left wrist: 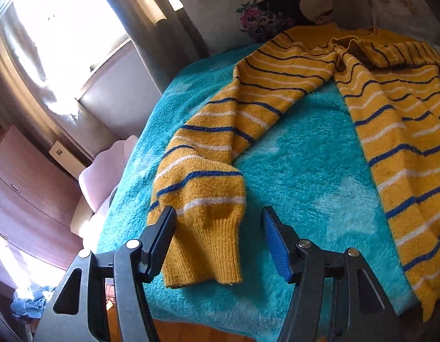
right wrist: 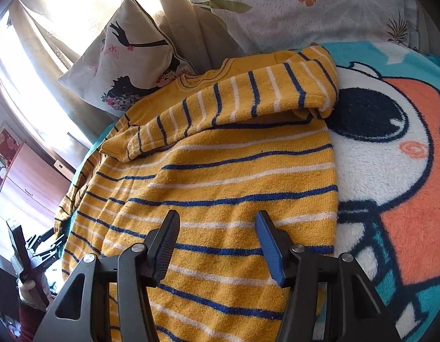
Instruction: Fold small clothes
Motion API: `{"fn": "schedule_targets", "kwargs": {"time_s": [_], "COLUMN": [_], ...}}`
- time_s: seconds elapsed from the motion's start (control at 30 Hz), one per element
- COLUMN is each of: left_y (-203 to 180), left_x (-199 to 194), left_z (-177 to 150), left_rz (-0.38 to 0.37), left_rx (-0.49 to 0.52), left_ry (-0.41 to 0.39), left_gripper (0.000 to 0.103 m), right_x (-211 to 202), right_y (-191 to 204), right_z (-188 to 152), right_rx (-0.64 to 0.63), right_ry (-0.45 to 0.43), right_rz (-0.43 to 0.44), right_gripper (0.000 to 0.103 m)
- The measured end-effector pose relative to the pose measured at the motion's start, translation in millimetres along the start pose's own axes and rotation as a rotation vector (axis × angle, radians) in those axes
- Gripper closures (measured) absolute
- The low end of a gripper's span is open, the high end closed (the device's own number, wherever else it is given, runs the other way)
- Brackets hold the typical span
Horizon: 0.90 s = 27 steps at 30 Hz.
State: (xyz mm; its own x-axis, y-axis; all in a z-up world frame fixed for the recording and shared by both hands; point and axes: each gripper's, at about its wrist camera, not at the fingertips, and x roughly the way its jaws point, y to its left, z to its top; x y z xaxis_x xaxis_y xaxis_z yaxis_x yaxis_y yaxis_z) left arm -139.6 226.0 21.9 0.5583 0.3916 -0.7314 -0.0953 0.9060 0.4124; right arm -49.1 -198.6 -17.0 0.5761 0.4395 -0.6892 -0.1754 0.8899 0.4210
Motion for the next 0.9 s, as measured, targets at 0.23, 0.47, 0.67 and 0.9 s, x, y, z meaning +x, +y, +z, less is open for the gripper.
{"fn": "schedule_targets", "kwargs": {"time_s": [0.23, 0.47, 0.67, 0.9], "left_y": [84, 100, -22, -205], "left_x": [-9, -62, -107, -105], "left_z": [22, 118, 226, 277], "left_rz": [-0.291, -0.685, -0.892, -1.053], "left_rx": [-0.413, -0.550, -0.327, -0.103], "left_ry": [0.047, -0.055, -0.100, 0.015], "left_gripper": [0.095, 0.095, 0.095, 0.094], "right_x": [-3, -5, -21, -63], "right_y": [4, -1, -17, -51], "right_z": [3, 5, -3, -11], "right_rx": [-0.028, -0.005, 0.043, 0.107], "right_ry": [-0.007, -0.026, -0.060, -0.120], "right_rz": [0.015, 0.059, 0.070, 0.031], "right_gripper": [0.042, 0.042, 0.042, 0.042]}}
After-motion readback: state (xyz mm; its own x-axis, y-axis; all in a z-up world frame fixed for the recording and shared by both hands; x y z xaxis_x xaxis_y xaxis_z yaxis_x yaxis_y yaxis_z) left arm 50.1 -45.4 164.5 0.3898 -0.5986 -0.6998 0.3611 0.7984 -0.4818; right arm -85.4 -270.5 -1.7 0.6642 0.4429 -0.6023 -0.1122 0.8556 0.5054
